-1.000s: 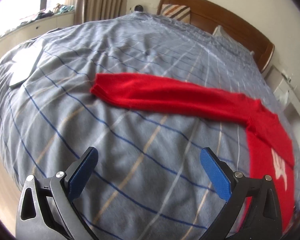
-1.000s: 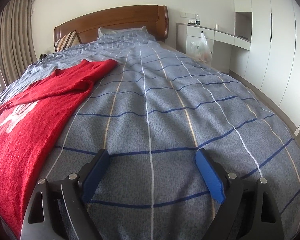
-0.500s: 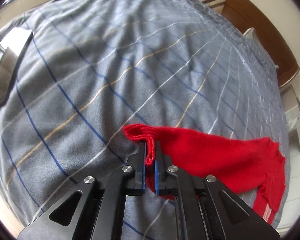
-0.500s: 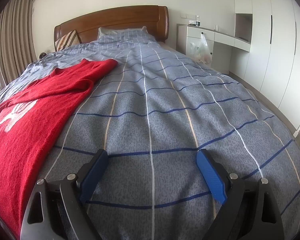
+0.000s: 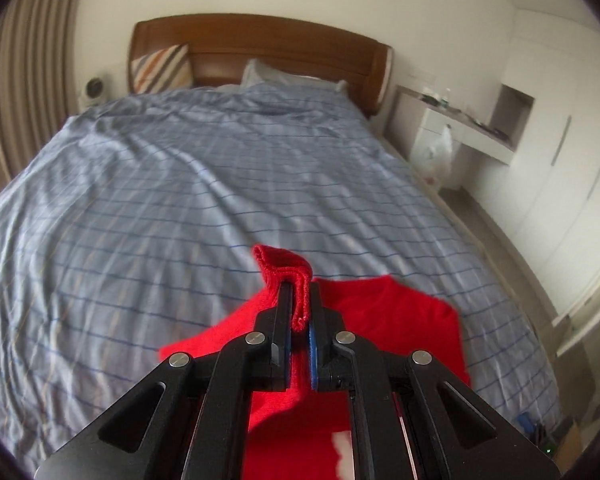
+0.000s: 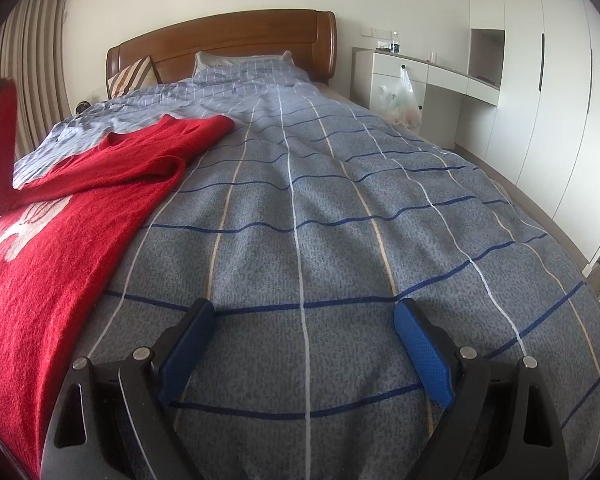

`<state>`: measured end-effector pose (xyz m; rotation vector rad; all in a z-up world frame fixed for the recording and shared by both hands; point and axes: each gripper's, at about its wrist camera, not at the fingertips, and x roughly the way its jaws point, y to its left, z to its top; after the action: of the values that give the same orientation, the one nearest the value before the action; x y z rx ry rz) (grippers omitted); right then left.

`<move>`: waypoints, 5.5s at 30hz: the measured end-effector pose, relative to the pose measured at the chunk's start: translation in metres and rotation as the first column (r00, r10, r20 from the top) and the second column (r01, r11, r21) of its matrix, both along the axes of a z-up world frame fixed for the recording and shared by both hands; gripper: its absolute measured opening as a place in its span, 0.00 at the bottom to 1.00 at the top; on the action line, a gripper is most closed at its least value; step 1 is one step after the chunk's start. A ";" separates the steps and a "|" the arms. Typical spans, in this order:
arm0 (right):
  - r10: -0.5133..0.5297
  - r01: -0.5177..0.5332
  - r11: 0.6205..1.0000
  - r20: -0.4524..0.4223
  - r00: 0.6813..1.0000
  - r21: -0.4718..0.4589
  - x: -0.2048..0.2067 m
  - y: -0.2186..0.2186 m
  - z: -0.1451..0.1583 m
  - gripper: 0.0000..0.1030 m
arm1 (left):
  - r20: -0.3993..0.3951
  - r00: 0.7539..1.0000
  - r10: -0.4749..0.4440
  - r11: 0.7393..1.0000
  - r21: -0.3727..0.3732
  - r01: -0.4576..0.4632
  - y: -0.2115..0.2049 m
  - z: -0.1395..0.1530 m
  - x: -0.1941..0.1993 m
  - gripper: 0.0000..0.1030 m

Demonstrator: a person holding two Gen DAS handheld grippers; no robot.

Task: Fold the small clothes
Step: 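Grasp the other sleeve cuff with the left gripper and lift it, then lay the sleeve across the sweater body with the left gripper and release, then grasp the sweater hem with the left gripper while the right gripper grasps the hem too, fold toward the collar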

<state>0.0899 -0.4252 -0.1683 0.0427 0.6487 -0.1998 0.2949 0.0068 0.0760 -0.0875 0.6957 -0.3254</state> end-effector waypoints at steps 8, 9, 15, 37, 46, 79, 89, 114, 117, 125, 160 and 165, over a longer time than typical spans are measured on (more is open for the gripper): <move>0.001 -0.001 1.000 0.000 1.000 0.001 0.000 0.000 0.000 0.88 | -0.077 0.988 -0.133 0.977 0.156 0.143 -0.134 -0.081 -0.029 0.78; 0.001 -0.001 1.000 0.000 1.000 0.001 0.000 0.000 0.000 0.88 | -0.093 0.982 -0.164 0.972 0.157 0.177 -0.135 -0.091 -0.041 0.78; 0.000 0.000 1.000 -0.001 1.000 0.000 0.001 0.000 0.000 0.88 | -0.107 0.971 -0.216 0.943 0.236 0.236 -0.082 -0.127 -0.129 0.81; -0.001 0.001 1.000 0.005 1.000 -0.012 -0.001 0.003 -0.002 0.88 | -0.045 0.937 0.347 0.928 0.161 -0.336 0.140 -0.218 -0.154 0.98; -0.001 0.001 1.000 0.007 1.000 -0.012 -0.001 0.003 -0.002 0.89 | -0.039 0.936 0.349 0.926 0.169 -0.338 0.139 -0.221 -0.152 0.99; -0.005 0.005 1.000 0.010 1.000 -0.018 0.000 0.002 -0.001 0.89 | -0.022 0.933 0.359 0.918 0.188 -0.349 0.137 -0.223 -0.152 1.00; -0.004 0.004 1.000 -0.001 1.000 -0.018 0.001 0.002 0.001 0.89 | -0.031 0.935 0.354 0.921 0.182 -0.343 0.139 -0.220 -0.154 0.99; 0.436 -0.221 0.770 -0.242 0.867 0.598 -0.064 0.056 -0.017 0.06 | -0.357 0.934 -0.004 1.000 -0.029 -0.007 0.072 -0.211 -0.256 0.05; 0.420 -0.212 0.760 -0.215 0.882 0.615 -0.074 0.049 -0.013 0.06 | -0.373 0.928 -0.001 0.996 -0.086 -0.034 0.080 -0.208 -0.256 0.02; 0.403 -0.286 0.676 -0.016 0.915 0.679 -0.079 0.041 0.033 0.06 | -0.316 0.947 -0.054 0.933 -0.355 -0.066 0.112 -0.157 -0.255 0.02; 0.157 -0.136 0.816 0.012 0.988 0.561 0.295 0.003 0.069 0.39 | -0.327 0.907 0.266 0.927 -0.171 -0.333 0.069 -0.158 0.110 0.79; 0.250 -0.230 0.861 0.015 0.968 0.453 0.264 0.014 0.088 0.39 | -0.298 0.912 0.283 0.929 -0.153 -0.338 0.086 -0.147 0.089 0.79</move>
<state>0.3537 -0.4110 -0.0798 0.4071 0.7284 0.1986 0.3842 0.0929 -0.0712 -0.4400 0.9049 -0.0731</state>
